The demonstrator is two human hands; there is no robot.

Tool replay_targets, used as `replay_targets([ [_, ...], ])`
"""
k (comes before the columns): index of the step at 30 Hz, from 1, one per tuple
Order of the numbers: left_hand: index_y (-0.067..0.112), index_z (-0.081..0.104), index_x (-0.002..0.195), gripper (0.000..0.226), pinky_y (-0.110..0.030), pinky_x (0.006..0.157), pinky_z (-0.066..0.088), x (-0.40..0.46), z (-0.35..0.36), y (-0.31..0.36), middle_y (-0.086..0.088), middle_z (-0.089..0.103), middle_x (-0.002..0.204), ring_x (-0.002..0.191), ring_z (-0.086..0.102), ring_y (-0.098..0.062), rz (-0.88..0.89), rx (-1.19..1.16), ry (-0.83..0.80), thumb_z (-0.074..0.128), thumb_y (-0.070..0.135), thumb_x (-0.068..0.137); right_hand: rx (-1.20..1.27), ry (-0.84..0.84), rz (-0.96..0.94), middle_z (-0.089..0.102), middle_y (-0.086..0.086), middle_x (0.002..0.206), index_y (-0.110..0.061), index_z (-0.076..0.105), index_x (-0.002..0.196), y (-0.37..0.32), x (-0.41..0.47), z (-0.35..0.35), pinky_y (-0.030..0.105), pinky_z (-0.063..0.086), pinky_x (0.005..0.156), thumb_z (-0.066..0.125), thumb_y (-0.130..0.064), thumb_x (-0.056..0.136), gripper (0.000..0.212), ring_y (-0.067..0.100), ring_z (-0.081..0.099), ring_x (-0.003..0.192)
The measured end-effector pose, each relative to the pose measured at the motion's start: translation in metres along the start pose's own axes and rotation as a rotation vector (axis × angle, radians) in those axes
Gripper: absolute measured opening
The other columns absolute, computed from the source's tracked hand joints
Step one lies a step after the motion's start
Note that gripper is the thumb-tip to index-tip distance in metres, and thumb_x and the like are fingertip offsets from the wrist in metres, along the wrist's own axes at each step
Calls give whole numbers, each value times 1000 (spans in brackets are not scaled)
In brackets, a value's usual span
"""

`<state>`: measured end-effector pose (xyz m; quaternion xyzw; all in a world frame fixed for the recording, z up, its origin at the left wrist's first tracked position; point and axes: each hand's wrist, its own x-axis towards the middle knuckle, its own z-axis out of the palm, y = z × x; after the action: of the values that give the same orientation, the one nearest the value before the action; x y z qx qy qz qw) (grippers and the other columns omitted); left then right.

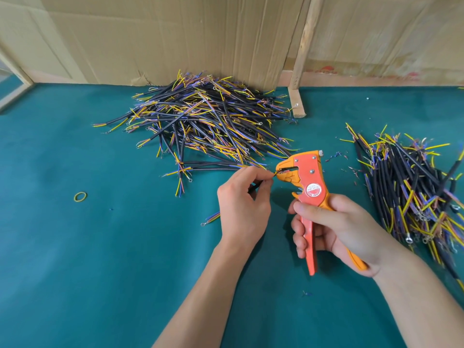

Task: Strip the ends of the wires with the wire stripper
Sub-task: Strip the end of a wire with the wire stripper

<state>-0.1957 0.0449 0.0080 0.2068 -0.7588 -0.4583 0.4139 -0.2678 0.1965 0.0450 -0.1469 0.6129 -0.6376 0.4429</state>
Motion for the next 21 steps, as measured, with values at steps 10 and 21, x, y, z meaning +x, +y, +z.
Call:
replay_targets([
  [10, 12, 74, 83, 15, -30, 70, 52, 0, -1, 0, 9, 73, 80, 75, 66, -13, -32, -17, -11, 71, -2, 83, -28, -4, 7, 57, 22, 73, 4, 59, 101, -3, -1, 0, 43, 55, 54, 80, -23, 84, 38, 35, 56, 60],
  [21, 14, 74, 85, 16, -31, 69, 52, 1, -3, 1, 9, 73, 78, 71, 65, -15, -61, -33, -29, 70, -2, 84, -52, -23, 24, 55, 21, 72, 1, 57, 96, -3, -1, -2, 42, 53, 52, 83, -27, 80, 42, 33, 54, 57],
])
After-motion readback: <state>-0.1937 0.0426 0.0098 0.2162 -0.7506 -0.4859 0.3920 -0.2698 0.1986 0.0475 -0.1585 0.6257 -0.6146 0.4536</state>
